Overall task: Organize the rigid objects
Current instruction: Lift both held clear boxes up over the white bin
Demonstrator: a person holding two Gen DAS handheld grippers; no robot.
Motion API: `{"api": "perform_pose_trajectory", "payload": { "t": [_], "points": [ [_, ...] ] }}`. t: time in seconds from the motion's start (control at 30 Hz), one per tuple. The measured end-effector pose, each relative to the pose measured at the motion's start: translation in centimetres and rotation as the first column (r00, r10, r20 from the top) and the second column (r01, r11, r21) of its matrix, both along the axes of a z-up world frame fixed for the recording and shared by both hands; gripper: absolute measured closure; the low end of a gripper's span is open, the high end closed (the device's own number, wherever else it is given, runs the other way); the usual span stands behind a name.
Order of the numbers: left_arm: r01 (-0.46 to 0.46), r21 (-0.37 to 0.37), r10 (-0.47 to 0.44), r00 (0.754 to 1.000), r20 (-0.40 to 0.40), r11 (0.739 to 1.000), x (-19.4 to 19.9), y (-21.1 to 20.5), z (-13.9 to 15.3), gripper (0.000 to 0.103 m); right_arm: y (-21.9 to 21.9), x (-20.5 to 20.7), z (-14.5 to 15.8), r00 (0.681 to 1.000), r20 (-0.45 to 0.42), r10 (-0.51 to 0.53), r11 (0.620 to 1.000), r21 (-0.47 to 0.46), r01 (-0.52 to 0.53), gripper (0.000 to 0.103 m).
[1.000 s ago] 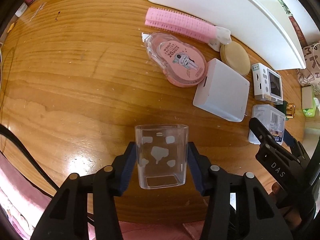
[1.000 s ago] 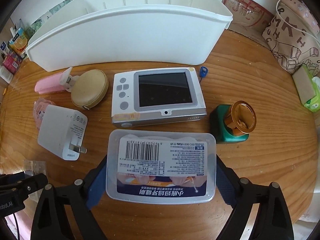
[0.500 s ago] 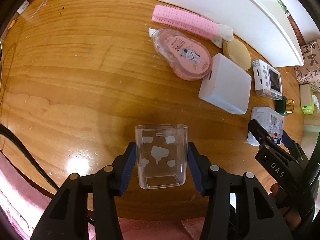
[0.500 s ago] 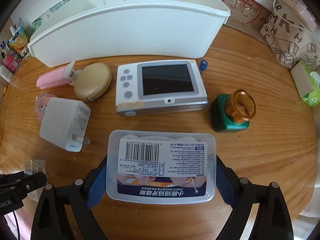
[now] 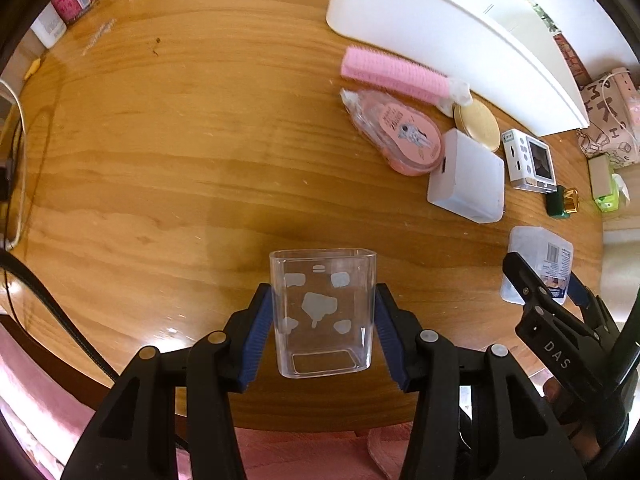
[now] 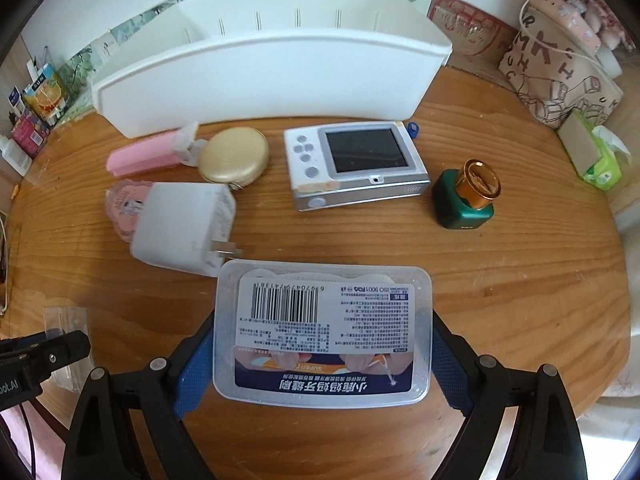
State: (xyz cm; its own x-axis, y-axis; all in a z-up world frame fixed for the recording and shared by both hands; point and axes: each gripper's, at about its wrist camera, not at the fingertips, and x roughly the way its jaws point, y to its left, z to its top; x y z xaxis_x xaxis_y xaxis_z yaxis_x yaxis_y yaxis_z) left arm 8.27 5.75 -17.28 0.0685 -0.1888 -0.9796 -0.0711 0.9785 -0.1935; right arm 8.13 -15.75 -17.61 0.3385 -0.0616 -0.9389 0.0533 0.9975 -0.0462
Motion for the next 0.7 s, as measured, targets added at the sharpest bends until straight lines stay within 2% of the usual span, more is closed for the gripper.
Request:
{"api": "perform_pose_trajectory", "payload": {
  "t": [0.23, 0.43, 0.57, 0.7],
  "points": [
    [0.010, 0.006, -0.010, 0.999, 0.038, 1.000, 1.2, 3.0, 0.6, 0.050, 2.0, -0.7, 2.3, 0.997, 0.076, 0.012, 1.000, -0.025, -0.010, 0.010],
    [0.012, 0.012, -0.013, 0.996, 0.087, 1.000, 1.6, 4.8, 2.6, 0.050, 3.8, -1.8, 4.0, 0.989, 0.135, 0.059, 0.997, -0.059, -0.052, 0.010],
    [0.007, 0.012, -0.009, 0.992, 0.123, 1.000, 2.3, 6.4, 4.0, 0.050, 4.7, -1.8, 5.6, 0.974, 0.189, 0.124, 0.989, -0.097, -0.107, 0.010],
    [-0.013, 0.002, 0.013, 0.989, 0.146, 1.000, 3.3, 7.0, 5.0, 0.050, 4.9, -1.2, 7.1, 0.956, 0.242, 0.165, 0.985, -0.093, -0.147, 0.010]
  ]
}}
